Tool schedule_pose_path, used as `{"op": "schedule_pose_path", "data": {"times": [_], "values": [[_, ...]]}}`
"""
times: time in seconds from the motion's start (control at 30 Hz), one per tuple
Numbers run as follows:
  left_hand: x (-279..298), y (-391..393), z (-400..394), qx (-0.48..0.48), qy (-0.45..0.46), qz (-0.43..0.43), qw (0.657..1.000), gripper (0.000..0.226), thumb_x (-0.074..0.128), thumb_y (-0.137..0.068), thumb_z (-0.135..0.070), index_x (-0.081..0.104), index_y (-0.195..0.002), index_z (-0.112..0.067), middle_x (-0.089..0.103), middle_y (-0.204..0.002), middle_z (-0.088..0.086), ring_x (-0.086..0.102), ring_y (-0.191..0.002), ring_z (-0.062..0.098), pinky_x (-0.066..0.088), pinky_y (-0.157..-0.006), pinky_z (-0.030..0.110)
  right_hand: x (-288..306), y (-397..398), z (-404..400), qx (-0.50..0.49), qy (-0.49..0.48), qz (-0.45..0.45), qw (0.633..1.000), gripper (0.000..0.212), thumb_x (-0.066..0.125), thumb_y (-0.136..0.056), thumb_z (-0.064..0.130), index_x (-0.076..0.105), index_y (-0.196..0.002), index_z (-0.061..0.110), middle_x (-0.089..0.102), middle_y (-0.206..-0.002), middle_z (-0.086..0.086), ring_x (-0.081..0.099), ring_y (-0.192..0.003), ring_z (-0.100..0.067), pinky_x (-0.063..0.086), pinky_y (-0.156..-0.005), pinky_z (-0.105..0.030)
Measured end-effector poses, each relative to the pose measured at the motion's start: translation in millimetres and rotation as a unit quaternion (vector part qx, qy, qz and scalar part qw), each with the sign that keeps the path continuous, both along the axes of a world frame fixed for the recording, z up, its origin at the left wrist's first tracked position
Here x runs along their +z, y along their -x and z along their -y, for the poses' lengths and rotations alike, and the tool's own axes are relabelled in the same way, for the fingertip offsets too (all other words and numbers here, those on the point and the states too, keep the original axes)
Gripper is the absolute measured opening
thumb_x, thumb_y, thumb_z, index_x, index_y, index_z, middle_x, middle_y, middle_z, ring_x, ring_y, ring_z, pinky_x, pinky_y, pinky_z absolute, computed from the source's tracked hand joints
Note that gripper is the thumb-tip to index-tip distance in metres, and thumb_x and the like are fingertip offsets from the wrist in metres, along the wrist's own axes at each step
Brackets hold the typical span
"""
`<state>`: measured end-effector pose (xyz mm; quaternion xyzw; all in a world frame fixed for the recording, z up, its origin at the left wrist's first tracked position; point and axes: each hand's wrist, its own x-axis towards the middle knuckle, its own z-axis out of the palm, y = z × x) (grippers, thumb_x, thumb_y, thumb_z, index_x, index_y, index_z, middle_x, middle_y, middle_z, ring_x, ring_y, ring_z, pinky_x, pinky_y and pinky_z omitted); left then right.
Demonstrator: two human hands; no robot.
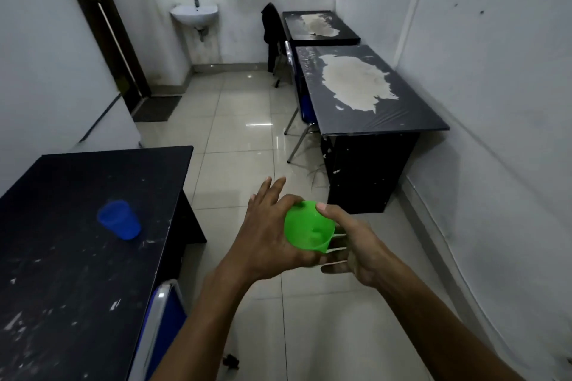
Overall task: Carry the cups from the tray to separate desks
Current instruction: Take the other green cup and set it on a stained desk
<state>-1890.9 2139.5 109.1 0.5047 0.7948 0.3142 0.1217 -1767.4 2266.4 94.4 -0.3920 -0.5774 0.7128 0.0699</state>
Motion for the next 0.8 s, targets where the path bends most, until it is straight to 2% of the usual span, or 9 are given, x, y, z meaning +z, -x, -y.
{"op": "schedule_pose_path", "data": {"times": [0.13,0.23,0.37,0.47,0.63,0.8], "values": [[-6,54,-57,0.015,0.01,0.013,1.0,0.098,0.074,-0.044,-0.065,0.049,-0.131,-0.027,0.013,-0.161,0.001,-0.006,-0.148,0.011,0.013,-0.12,0.052,-7,58,-59,0.01,0.004,0.003,1.0,0.068,0.067,-0.06,0.064,0.067,-0.1,0.01,0.071,-0.097,-0.017,0.071,-0.087,-0.036,0.054,-0.09,-0.054],[-13,98,-96,0.022,0.002,0.017,1.0,0.102,0.068,-0.04,-0.072,0.049,-0.13,-0.027,0.014,-0.161,0.001,-0.006,-0.148,0.01,0.012,-0.12,0.05,-18,104,-102,0.016,0.009,0.006,1.0,0.071,0.072,-0.059,0.067,0.068,-0.102,0.01,0.072,-0.098,-0.016,0.072,-0.085,-0.036,0.055,-0.087,-0.053],[-21,164,-149,0.017,0.002,0.011,1.0,0.103,0.066,-0.04,-0.071,0.05,-0.131,-0.025,0.014,-0.161,0.004,-0.005,-0.148,0.013,0.012,-0.12,0.051,-29,172,-156,0.015,0.016,0.022,1.0,0.075,0.07,-0.057,0.069,0.069,-0.103,0.01,0.072,-0.1,-0.018,0.072,-0.085,-0.035,0.056,-0.086,-0.051],[-21,218,-188,0.009,0.017,0.015,1.0,0.099,0.075,-0.045,-0.064,0.049,-0.132,-0.024,0.014,-0.161,0.004,-0.005,-0.149,0.014,0.014,-0.119,0.052,-33,224,-193,0.015,0.024,0.024,0.999,0.07,0.068,-0.062,0.067,0.07,-0.103,0.01,0.071,-0.102,-0.019,0.072,-0.082,-0.032,0.055,-0.086,-0.05],[-12,301,-248,-0.01,0.041,0.0,0.999,0.093,0.085,-0.055,-0.053,0.047,-0.134,-0.023,0.013,-0.161,0.006,-0.006,-0.149,0.016,0.011,-0.12,0.052,-32,302,-248,-0.007,0.042,0.018,0.999,0.073,0.068,-0.057,0.067,0.07,-0.103,0.009,0.072,-0.094,-0.016,0.072,-0.073,-0.029,0.057,-0.079,-0.046],[-12,365,-305,-0.023,0.033,-0.007,0.999,0.095,0.076,-0.05,-0.06,0.048,-0.132,-0.023,0.015,-0.161,0.007,-0.004,-0.149,0.018,0.013,-0.119,0.052,-31,364,-301,-0.018,0.05,0.022,0.998,0.078,0.071,-0.052,0.067,0.069,-0.103,0.008,0.073,-0.094,-0.017,0.071,-0.076,-0.03,0.056,-0.084,-0.047]]}}
